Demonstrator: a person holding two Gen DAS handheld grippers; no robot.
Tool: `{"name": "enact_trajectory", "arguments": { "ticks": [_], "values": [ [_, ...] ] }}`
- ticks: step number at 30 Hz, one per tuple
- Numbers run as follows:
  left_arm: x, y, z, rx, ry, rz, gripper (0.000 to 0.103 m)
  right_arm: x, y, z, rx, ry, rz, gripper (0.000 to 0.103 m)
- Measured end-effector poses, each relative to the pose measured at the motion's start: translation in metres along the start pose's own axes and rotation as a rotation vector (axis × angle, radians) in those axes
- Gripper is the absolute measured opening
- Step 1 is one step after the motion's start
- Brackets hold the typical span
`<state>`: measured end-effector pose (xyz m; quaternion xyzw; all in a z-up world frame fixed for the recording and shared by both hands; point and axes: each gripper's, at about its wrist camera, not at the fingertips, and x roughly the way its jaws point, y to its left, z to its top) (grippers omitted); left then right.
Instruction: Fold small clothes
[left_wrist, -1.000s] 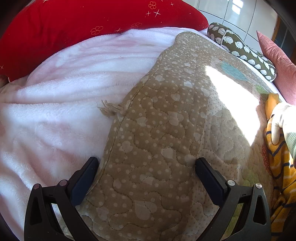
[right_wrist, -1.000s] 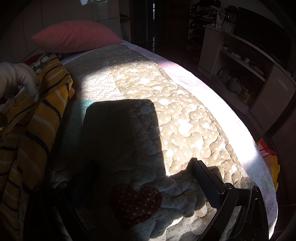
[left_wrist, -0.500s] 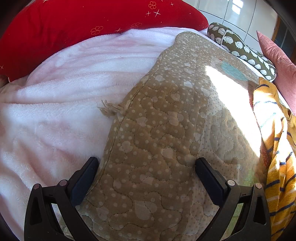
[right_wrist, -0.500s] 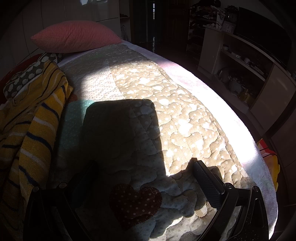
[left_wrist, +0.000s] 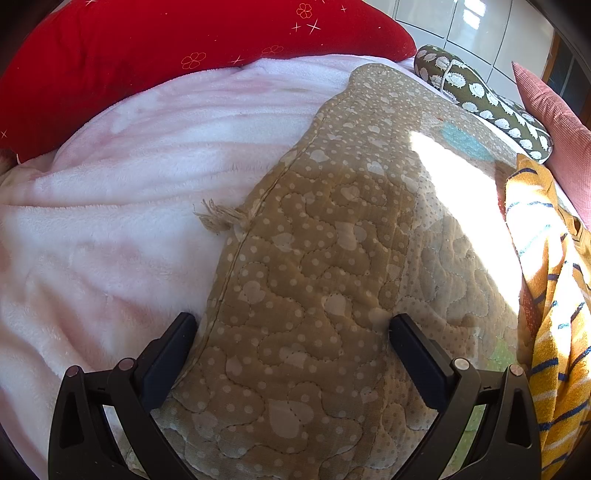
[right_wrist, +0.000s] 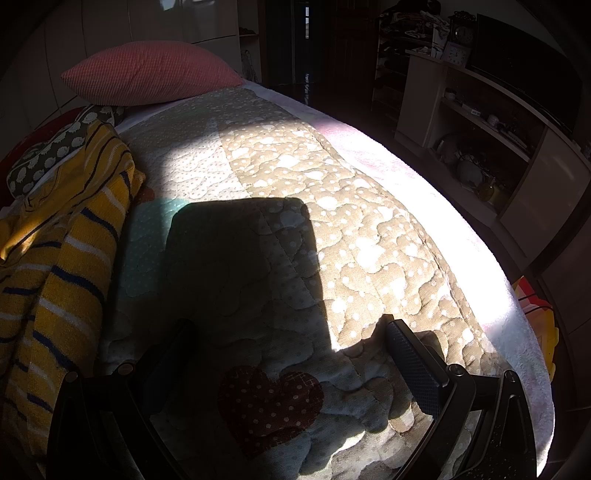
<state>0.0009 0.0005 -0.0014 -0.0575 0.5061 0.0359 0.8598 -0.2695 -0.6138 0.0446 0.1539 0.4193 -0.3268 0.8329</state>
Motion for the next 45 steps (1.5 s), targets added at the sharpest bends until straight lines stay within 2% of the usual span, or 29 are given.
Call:
{"name": "enact_trajectory", "arguments": {
  "ticks": [6,9,12,14,17,21,24,27,29,30,33,36,39,40,43,45],
  "values": [
    [-0.001,0.0,0.001,-0.009,-0.006,0.001,0.103,0.0,0.0,0.0,0.0,-0.003,0.002,0.103],
    [-0.001,-0.001,0.003,-0.001,0.018,0.01,0.103,0.0,0.0,0.0,0.001,-0.001,0.002,0.103],
    [-0.003,-0.007,0.002,0.027,0.039,0.055,0.103,0.001,0.001,0.0,0.001,-0.005,-0.007,0.103],
    [-0.008,-0.009,-0.001,0.03,0.012,0.063,0.103,0.0,0.005,0.001,-0.011,-0.005,-0.019,0.103],
    [-0.028,-0.009,-0.005,0.023,-0.067,0.088,0.103,0.001,0.001,0.001,0.008,-0.003,0.007,0.103],
    [-0.085,-0.015,-0.021,0.048,-0.212,0.102,0.103,0.002,-0.003,0.003,0.018,-0.002,0.035,0.103],
    [-0.14,-0.028,-0.043,0.105,-0.356,0.131,0.103,-0.004,-0.015,0.001,0.049,-0.027,0.116,0.103],
    [-0.186,-0.046,-0.068,0.146,-0.451,0.095,0.103,-0.014,-0.031,-0.002,0.111,-0.052,0.23,0.103],
    [-0.205,-0.06,-0.079,0.169,-0.447,0.065,0.103,-0.034,-0.036,-0.007,0.149,-0.085,0.289,0.103],
    [-0.21,-0.069,-0.083,0.181,-0.427,0.044,0.103,-0.05,-0.033,-0.012,0.14,-0.131,0.304,0.103],
    [-0.219,-0.088,-0.106,0.214,-0.4,-0.017,0.103,-0.109,0.0,-0.031,0.004,-0.265,0.292,0.103],
    [-0.218,-0.102,-0.131,0.22,-0.349,-0.078,0.103,-0.16,0.042,-0.054,-0.124,-0.34,0.31,0.103],
    [-0.215,-0.11,-0.156,0.236,-0.31,-0.134,0.103,-0.192,0.079,-0.08,-0.208,-0.374,0.361,0.103],
    [-0.213,-0.113,-0.162,0.255,-0.296,-0.131,0.103,-0.197,0.089,-0.088,-0.218,-0.37,0.38,0.103],
    [-0.203,-0.119,-0.173,0.28,-0.28,-0.122,0.103,-0.198,0.111,-0.101,-0.237,-0.341,0.435,0.103],
    [-0.194,-0.122,-0.177,0.293,-0.254,-0.125,0.103,-0.186,0.123,-0.106,-0.267,-0.308,0.413,0.103]
  ]
}}
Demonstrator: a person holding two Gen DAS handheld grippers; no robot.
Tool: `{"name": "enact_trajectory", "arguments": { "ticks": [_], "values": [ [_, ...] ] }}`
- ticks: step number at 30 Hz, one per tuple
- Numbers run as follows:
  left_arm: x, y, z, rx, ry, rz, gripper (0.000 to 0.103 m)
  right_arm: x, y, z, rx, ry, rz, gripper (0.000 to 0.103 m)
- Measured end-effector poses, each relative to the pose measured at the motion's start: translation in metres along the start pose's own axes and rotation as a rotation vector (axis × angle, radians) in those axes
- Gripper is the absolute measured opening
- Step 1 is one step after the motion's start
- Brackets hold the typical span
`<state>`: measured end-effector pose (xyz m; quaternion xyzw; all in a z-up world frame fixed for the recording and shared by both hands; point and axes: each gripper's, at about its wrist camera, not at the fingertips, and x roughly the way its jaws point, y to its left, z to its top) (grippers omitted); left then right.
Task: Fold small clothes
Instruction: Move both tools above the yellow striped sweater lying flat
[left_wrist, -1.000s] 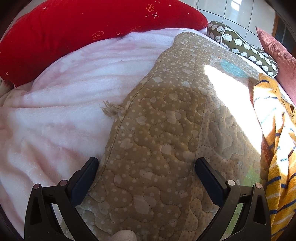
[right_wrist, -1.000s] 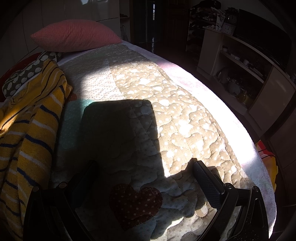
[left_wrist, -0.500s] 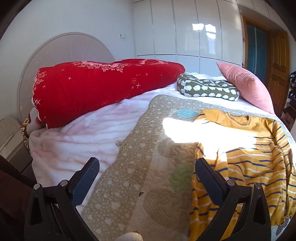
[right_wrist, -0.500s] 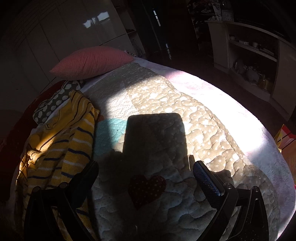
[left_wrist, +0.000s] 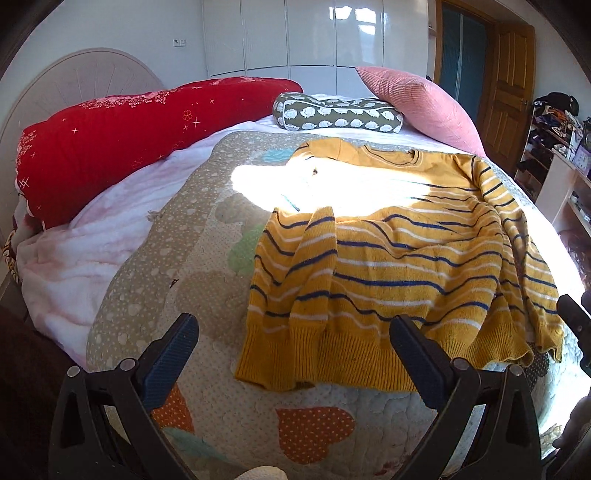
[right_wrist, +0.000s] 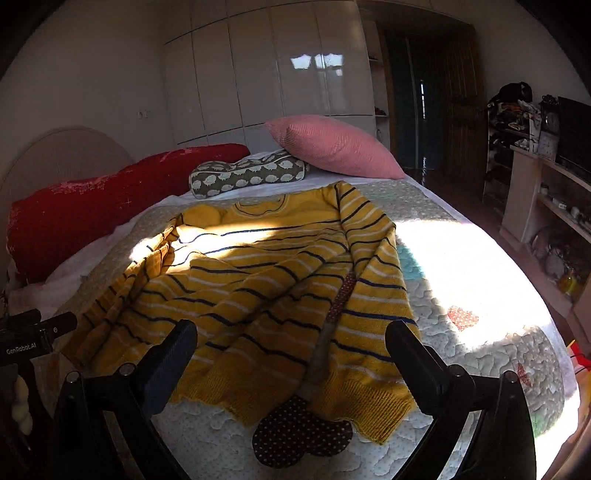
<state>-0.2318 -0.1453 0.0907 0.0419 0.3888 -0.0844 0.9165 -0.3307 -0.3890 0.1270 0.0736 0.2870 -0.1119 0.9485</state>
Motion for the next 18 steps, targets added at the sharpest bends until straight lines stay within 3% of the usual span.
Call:
{"name": "enact_trajectory", "arguments": {
  "ticks": [10,18],
  "values": [
    [0.041,0.0,-0.03,0.023,0.122,0.011,0.103,0.06,-0.008,-0.05,0.059,0.247,0.005,0.103],
    [0.058,0.007,-0.04,-0.028,0.206,-0.022,0.103,0.063,-0.008,-0.06,0.091,0.255,-0.031,0.103]
  ]
}}
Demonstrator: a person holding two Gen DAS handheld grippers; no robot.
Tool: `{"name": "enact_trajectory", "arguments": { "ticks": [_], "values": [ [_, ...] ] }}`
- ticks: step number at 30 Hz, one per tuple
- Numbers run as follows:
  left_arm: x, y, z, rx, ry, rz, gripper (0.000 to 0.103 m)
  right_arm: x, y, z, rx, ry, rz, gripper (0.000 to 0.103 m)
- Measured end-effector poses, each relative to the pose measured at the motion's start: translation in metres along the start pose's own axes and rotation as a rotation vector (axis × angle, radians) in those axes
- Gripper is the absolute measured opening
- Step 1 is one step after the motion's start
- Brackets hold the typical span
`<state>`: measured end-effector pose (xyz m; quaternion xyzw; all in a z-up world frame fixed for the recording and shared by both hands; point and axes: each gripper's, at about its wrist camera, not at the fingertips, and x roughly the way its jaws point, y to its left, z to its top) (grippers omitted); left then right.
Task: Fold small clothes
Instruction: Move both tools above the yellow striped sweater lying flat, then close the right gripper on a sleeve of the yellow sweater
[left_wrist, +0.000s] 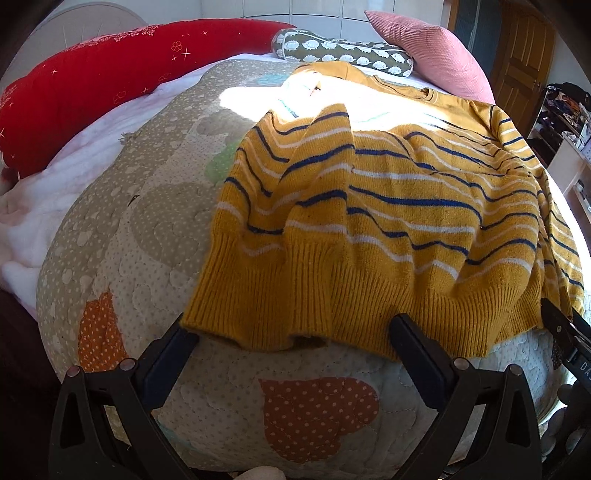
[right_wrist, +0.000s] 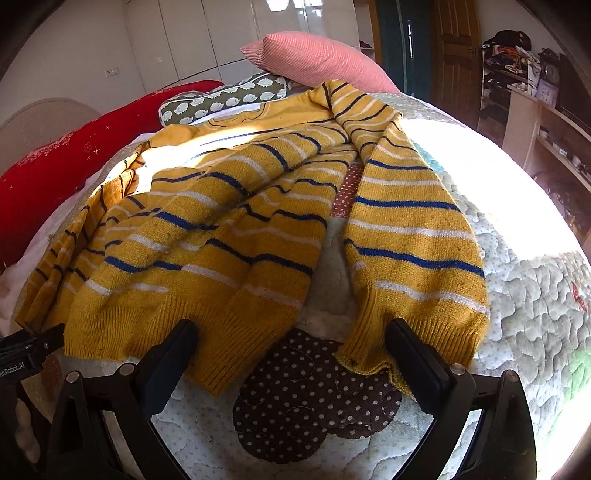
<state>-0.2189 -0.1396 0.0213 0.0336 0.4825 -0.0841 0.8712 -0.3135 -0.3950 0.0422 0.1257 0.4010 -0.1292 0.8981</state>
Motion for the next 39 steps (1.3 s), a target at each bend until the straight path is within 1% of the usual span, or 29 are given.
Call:
{"name": "enact_trajectory", "arguments": {
  "ticks": [2,5,6,9,12,13,14,15,16,18,20,22,23,24,25,26,27,29,30,32,33,34,35,36,37,38,39],
  "values": [
    [0.003,-0.001,-0.002,0.011,0.021,0.0,0.103,0.001,0.0,0.001,0.001,0.019,-0.001,0.103],
    [0.005,0.004,-0.004,-0.025,0.046,-0.034,0.103,0.002,-0.002,0.003,-0.009,0.036,0.019,0.103],
    [0.006,0.005,-0.005,-0.03,0.055,-0.044,0.103,0.002,-0.003,0.002,-0.014,0.033,0.021,0.103],
    [0.005,0.002,-0.006,0.009,0.071,-0.046,0.103,0.002,0.002,-0.002,-0.043,0.011,-0.002,0.103],
    [-0.001,0.005,-0.007,-0.008,0.063,-0.067,0.103,0.001,0.005,-0.004,-0.058,-0.008,-0.019,0.102],
    [-0.005,0.006,-0.008,-0.019,0.059,-0.085,0.099,-0.002,0.004,-0.003,-0.055,-0.009,-0.01,0.1],
    [-0.01,0.007,-0.009,-0.028,0.054,-0.108,0.095,-0.007,0.002,-0.002,-0.05,-0.012,0.001,0.098],
    [-0.015,0.008,-0.009,-0.035,0.049,-0.126,0.089,-0.014,-0.002,-0.001,-0.04,-0.024,0.012,0.093],
    [-0.02,0.008,-0.008,-0.039,0.04,-0.142,0.085,-0.023,-0.007,-0.001,-0.025,-0.041,0.026,0.091],
    [-0.03,0.008,-0.007,-0.052,0.016,-0.163,0.084,-0.04,-0.022,-0.001,0.019,-0.09,0.037,0.089],
    [-0.039,0.008,-0.005,-0.057,-0.009,-0.171,0.084,-0.053,-0.042,-0.001,0.067,-0.124,0.001,0.086],
    [-0.045,0.006,-0.004,-0.058,-0.026,-0.173,0.084,-0.056,-0.064,0.002,0.127,-0.124,-0.044,0.081],
    [-0.048,0.005,-0.004,-0.057,-0.032,-0.177,0.084,-0.053,-0.075,0.005,0.159,-0.104,-0.056,0.073],
    [-0.05,0.005,-0.004,-0.055,-0.037,-0.181,0.084,-0.05,-0.084,0.008,0.199,-0.076,-0.053,0.058],
    [-0.052,0.004,-0.004,-0.053,-0.041,-0.183,0.084,-0.047,-0.091,0.011,0.236,-0.055,-0.017,0.05],
    [-0.053,0.004,-0.004,-0.051,-0.043,-0.184,0.084,-0.045,-0.092,0.011,0.258,-0.045,0.03,0.05],
    [-0.054,0.005,-0.005,-0.051,-0.044,-0.186,0.084,-0.044,-0.088,0.012,0.258,-0.046,0.074,0.05],
    [-0.055,0.006,-0.005,-0.049,-0.042,-0.189,0.084,-0.041,-0.068,0.014,0.221,-0.044,0.158,0.049],
    [-0.055,0.006,-0.005,-0.048,-0.043,-0.188,0.084,-0.04,-0.056,0.016,0.195,-0.047,0.184,0.049],
    [-0.056,0.009,-0.005,-0.055,-0.045,-0.187,0.084,-0.036,-0.034,0.019,0.138,-0.05,0.175,0.049],
    [-0.056,0.011,-0.005,-0.061,-0.047,-0.19,0.084,-0.031,-0.026,0.021,0.116,-0.049,0.157,0.05],
    [-0.057,0.013,-0.005,-0.069,-0.049,-0.193,0.084,-0.022,-0.02,0.024,0.099,-0.027,0.113,0.05],
    [-0.058,0.016,-0.005,-0.077,-0.052,-0.195,0.084,-0.01,-0.018,0.025,0.091,0.013,0.074,0.05],
    [-0.059,0.019,-0.004,-0.085,-0.056,-0.195,0.084,0.001,-0.017,0.026,0.099,0.054,0.066,0.051],
    [-0.059,0.022,-0.004,-0.093,-0.059,-0.193,0.084,0.006,-0.016,0.025,0.109,0.057,0.073,0.052],
    [-0.06,0.025,-0.003,-0.103,-0.062,-0.19,0.084,0.005,-0.014,0.025,0.103,0.043,0.086,0.052],
    [-0.061,0.028,-0.002,-0.113,-0.063,-0.189,0.084,0.005,-0.01,0.026,0.093,0.047,0.141,0.043]
  ]
}}
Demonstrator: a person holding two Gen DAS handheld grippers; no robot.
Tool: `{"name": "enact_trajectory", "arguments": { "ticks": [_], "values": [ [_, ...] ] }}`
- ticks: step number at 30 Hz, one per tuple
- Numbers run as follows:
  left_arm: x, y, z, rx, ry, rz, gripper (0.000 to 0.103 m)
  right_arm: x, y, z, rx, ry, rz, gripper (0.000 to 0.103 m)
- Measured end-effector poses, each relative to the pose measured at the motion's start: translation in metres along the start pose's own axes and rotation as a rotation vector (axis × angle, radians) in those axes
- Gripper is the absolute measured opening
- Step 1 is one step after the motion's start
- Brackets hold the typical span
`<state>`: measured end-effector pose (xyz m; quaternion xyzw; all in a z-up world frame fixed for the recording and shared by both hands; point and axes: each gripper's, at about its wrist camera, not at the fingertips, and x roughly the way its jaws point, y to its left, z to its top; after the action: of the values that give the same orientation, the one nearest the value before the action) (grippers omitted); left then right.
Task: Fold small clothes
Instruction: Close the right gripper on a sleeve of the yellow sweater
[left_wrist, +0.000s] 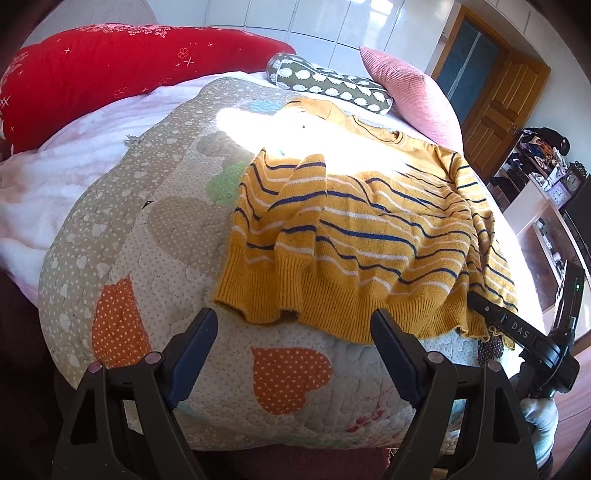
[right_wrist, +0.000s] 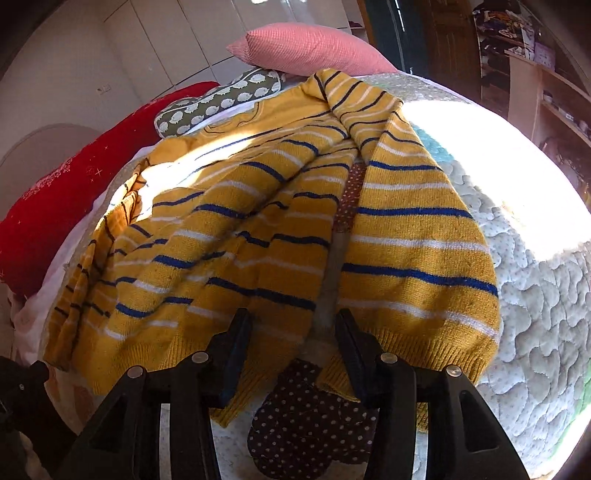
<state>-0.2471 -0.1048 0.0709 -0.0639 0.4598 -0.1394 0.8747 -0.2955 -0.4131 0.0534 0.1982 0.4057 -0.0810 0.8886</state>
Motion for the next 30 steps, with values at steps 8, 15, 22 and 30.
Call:
{"name": "enact_trajectory", "arguments": {
  "ticks": [8,15,22,30],
  "values": [
    [-0.021,0.037,0.012,-0.077,-0.043,0.033,0.084,-0.017,-0.029,-0.005,0.116,0.004,0.073,0.008],
    [-0.021,0.078,0.01,-0.186,-0.033,0.073,0.084,-0.064,-0.077,-0.02,0.174,-0.029,-0.048,0.007],
    [-0.016,0.084,0.009,-0.194,-0.022,0.07,0.084,-0.092,-0.088,-0.031,0.147,-0.074,-0.135,0.009],
    [-0.012,0.074,0.003,-0.172,0.0,0.044,0.084,-0.085,-0.087,-0.023,0.094,-0.099,-0.153,0.044]
  ]
}}
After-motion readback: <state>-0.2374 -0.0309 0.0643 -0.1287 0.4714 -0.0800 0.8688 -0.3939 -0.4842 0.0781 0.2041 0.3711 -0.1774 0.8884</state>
